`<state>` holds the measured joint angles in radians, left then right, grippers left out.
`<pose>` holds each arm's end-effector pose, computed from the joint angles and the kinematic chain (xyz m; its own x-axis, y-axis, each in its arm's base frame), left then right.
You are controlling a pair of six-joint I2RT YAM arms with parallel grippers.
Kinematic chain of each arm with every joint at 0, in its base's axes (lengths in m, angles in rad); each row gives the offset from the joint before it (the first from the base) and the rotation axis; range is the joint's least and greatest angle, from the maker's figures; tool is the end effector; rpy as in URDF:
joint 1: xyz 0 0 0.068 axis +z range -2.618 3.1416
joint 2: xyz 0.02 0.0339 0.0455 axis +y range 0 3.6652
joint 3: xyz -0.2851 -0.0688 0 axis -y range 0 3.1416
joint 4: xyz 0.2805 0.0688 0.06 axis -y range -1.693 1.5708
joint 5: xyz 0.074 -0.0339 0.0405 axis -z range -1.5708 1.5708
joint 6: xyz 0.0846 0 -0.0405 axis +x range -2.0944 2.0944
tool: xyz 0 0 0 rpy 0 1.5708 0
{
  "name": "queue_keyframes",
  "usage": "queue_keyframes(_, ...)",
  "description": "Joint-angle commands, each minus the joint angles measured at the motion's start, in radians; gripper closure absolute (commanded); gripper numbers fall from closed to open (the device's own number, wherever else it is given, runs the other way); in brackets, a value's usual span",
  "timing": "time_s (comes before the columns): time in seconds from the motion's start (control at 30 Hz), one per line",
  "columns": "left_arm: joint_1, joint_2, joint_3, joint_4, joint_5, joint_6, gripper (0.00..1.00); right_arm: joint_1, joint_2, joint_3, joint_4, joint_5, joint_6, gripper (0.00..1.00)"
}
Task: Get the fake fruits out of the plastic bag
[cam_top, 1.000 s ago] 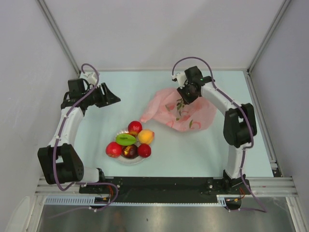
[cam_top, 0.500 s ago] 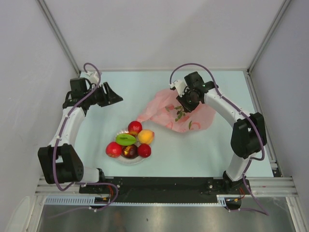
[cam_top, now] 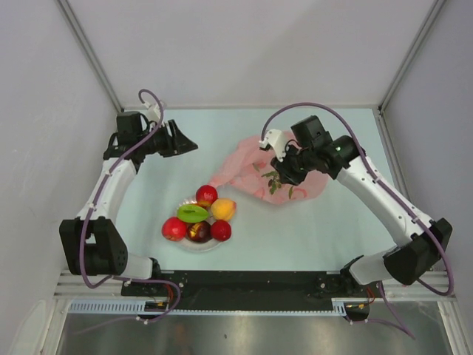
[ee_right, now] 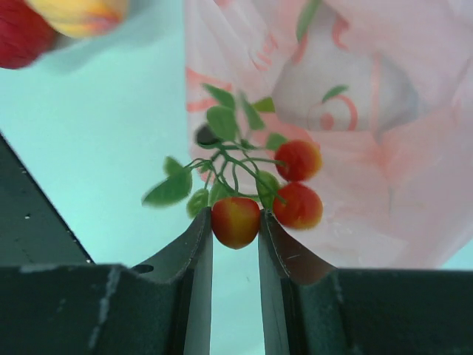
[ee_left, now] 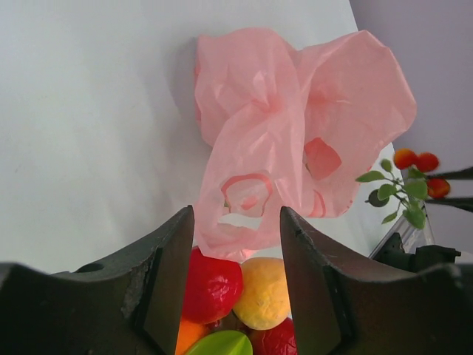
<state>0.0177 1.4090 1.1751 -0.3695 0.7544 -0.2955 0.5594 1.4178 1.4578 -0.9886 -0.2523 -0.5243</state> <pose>0.3735 -0.0513 0.3113 -0.7032 -0.2247 -0.6745 0.3618 0.7036 -0.6116 0.2815 0.2011 0.3397 -0.2772 -0.7455 -0.6061 -0.8964 0.4278 -0.1162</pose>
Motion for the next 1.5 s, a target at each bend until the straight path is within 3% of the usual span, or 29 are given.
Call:
queue_keyframes(0.0,-0.009,-0.027,0.054,-0.015,-0.02,0.042,0.43,0.138,-0.028,0.128,0.025,-0.068,0.033,1.0)
queue_keyframes(0.2,0.016,-0.037,0.109,-0.089,-0.075,0.107,0.39,0.29,0.09,0.22,0.077,-0.13,0.041,1.0)
queue_keyframes(0.53,0.106,-0.194,0.012,-0.078,-0.107,0.116,0.37,0.479,0.32,0.308,0.128,-0.123,-0.172,1.0)
queue_keyframes(0.77,0.116,-0.307,-0.063,-0.071,-0.115,0.119,0.35,0.539,0.394,0.34,0.136,-0.108,-0.198,1.0)
queue_keyframes(1.2,0.117,-0.343,-0.055,-0.082,-0.109,0.121,0.34,0.547,0.486,0.345,0.154,-0.025,-0.229,1.0)
queue_keyframes(1.3,0.116,-0.343,-0.06,-0.074,-0.106,0.113,0.34,0.547,0.518,0.383,0.151,0.024,-0.203,0.91)
queue_keyframes(1.47,0.117,-0.343,-0.066,-0.065,-0.102,0.108,0.34,0.548,0.504,0.388,0.174,0.053,-0.184,0.6)
